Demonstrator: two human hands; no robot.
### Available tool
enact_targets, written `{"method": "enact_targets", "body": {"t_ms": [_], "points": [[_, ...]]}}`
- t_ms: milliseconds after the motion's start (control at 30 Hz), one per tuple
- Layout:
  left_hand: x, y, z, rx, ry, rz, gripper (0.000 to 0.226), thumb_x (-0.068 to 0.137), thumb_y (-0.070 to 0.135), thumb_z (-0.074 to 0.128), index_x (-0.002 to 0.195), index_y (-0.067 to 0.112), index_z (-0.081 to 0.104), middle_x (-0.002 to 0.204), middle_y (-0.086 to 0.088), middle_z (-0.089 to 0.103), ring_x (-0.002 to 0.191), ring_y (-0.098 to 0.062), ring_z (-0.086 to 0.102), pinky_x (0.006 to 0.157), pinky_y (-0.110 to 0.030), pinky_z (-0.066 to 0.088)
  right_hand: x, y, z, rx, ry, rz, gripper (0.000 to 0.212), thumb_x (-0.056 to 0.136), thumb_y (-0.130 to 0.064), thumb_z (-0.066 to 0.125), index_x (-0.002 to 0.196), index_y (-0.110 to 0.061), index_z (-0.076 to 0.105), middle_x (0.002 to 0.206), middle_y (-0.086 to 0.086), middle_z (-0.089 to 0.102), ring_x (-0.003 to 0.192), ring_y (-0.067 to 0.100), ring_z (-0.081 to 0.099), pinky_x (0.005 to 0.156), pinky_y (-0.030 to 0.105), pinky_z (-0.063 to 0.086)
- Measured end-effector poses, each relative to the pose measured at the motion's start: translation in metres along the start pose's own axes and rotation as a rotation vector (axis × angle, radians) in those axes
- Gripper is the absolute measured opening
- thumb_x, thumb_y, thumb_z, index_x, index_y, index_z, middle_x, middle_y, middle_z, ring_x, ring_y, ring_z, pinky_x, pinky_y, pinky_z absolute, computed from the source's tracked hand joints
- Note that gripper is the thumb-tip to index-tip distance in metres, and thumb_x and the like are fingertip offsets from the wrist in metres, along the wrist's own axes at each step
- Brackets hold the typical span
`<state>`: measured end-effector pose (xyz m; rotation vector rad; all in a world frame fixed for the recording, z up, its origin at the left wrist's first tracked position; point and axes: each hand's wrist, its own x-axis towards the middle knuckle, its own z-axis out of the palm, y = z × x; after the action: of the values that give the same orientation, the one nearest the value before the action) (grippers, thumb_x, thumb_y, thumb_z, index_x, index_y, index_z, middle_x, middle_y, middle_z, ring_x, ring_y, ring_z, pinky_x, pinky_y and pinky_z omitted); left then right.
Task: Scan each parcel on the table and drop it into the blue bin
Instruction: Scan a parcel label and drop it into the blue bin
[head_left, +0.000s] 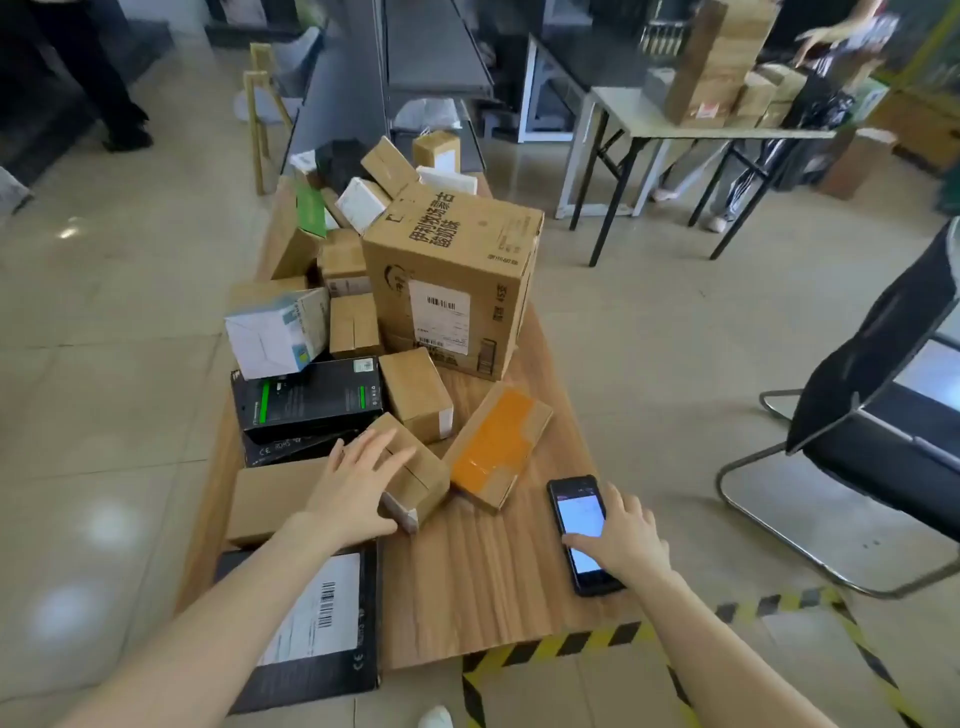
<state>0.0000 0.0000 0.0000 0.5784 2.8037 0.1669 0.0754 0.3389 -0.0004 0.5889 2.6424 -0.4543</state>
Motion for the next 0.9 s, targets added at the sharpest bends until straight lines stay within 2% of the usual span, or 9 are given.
{"method": "enact_targets", "body": {"t_ms": [133,367,433,567,633,767,833,900], "points": [[0.019,-0.014,0.012,0.038,0.014,0.081,0.097,0.075,0.056,0.069,0.153,0.039,0.013,0.162,0.006,-0.002,0.149,-0.018,-0.007,0.119,-0.051,-0.001,0.019,-0.007,0.022,0.040,-0.030,0.143,0.109,0.068,-0.063,0.068,0.151,-0.028,0.007,0.143,0.001,0.032,0.131,0.026,0.033,0.101,0.050,0.039],[0.031,-0.018,0.013,0.040,0.085,0.147,0.086,0.076,0.056,0.070,0.150,0.036,0.028,0.160,0.002,0.015,0.148,-0.021,0.007,0.114,-0.065,0.007,0.029,-0.011,0.040,0.023,-0.023,0.221,0.110,0.065,-0.042,0.079,0.148,-0.025,0.010,0.131,0.001,0.029,0.121,0.025,0.035,0.087,0.044,0.048],[0.031,-0.019,0.010,0.054,0.086,0.168,0.085,0.076,0.052,0.072,0.149,0.036,0.030,0.159,0.001,0.019,0.147,-0.022,0.011,0.114,-0.061,0.019,0.030,-0.011,0.042,0.045,-0.013,0.242,0.105,0.065,-0.037,0.082,0.146,-0.023,0.016,0.132,0.001,0.028,0.121,0.025,0.034,0.086,0.045,0.049],[0.031,-0.020,0.009,0.073,0.099,0.207,0.090,0.071,0.036,0.080,0.148,0.034,0.033,0.155,-0.003,0.028,0.141,-0.025,0.021,0.102,-0.051,0.040,0.029,-0.013,0.044,0.071,-0.015,0.324,0.098,0.063,-0.038,0.085,0.139,-0.017,0.026,0.131,0.001,0.030,0.125,0.025,0.033,0.092,0.048,0.047],[0.031,-0.018,0.011,0.068,0.098,0.206,0.092,0.070,0.030,0.081,0.148,0.034,0.032,0.156,-0.004,0.026,0.141,-0.027,0.025,0.101,-0.050,0.044,0.029,-0.012,0.046,0.095,-0.024,0.357,0.097,0.062,-0.038,0.085,0.136,-0.017,0.026,0.130,0.003,0.030,0.125,0.025,0.033,0.093,0.049,0.046],[0.030,-0.010,0.017,0.043,0.111,0.169,0.085,0.078,0.028,0.075,0.149,0.033,0.029,0.163,-0.001,0.003,0.142,-0.025,0.020,0.101,-0.041,0.047,0.028,-0.010,0.048,0.119,-0.045,0.380,0.099,0.061,-0.039,0.086,0.136,-0.017,0.025,0.128,0.005,0.031,0.125,0.025,0.032,0.094,0.048,0.044],[0.027,-0.004,0.018,0.025,0.111,0.149,0.082,0.077,0.029,0.076,0.147,0.030,0.033,0.162,-0.002,0.009,0.143,-0.024,0.020,0.098,-0.039,0.050,0.024,-0.007,0.049,0.116,-0.058,0.372,0.096,0.062,-0.038,0.086,0.134,-0.015,0.027,0.128,0.005,0.033,0.126,0.025,0.032,0.095,0.048,0.044],[0.023,0.002,0.018,-0.008,0.117,0.125,0.080,0.075,0.029,0.078,0.144,0.029,0.037,0.157,-0.004,0.024,0.144,-0.023,0.022,0.099,-0.040,0.050,0.019,-0.003,0.051,0.097,-0.071,0.347,0.091,0.062,-0.038,0.086,0.130,-0.014,0.030,0.128,0.005,0.035,0.125,0.024,0.034,0.097,0.046,0.044]]}}
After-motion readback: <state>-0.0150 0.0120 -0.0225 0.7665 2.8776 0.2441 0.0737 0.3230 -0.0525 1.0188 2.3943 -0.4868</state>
